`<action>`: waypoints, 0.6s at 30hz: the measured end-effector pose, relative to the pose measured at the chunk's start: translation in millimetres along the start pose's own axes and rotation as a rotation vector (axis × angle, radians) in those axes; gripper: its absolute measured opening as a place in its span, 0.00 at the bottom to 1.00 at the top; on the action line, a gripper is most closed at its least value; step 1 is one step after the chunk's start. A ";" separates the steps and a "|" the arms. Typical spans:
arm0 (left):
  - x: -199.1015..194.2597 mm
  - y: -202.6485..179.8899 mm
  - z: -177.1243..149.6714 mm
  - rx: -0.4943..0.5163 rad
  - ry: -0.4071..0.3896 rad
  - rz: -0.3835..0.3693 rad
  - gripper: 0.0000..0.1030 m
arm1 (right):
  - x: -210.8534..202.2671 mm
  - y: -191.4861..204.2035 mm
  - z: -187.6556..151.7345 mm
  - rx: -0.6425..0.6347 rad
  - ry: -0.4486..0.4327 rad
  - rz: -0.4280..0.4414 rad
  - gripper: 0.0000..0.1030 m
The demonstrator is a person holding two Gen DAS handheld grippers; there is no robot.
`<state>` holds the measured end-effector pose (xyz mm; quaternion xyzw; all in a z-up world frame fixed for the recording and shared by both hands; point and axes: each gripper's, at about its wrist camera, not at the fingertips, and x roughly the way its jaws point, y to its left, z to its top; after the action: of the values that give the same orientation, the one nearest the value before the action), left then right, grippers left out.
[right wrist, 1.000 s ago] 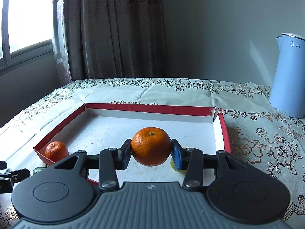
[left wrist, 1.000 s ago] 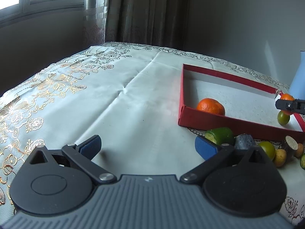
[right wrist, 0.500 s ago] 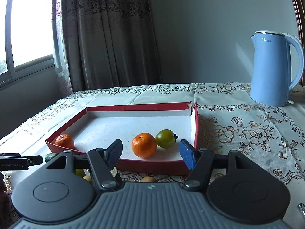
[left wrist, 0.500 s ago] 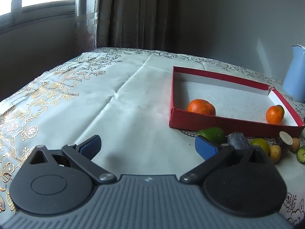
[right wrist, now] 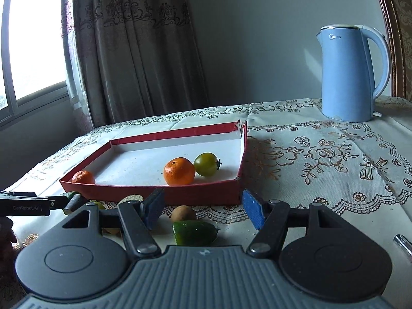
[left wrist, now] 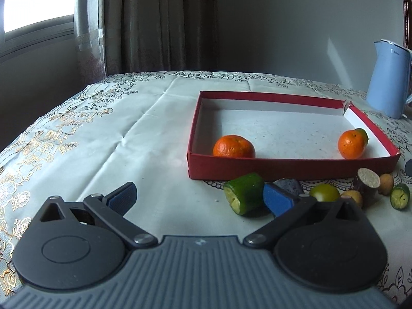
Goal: Organize fruits
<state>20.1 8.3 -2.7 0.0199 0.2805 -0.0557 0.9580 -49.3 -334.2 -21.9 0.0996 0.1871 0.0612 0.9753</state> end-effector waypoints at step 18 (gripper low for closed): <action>17.6 -11.7 5.1 -0.014 0.061 -0.003 1.00 | 0.8 -7.7 -0.5 0.044 0.002 0.032 0.67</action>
<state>36.1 -5.4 -8.0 0.0146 0.3100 -0.0547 0.9491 -48.1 -341.4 -24.2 0.1239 0.1877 0.0728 0.9717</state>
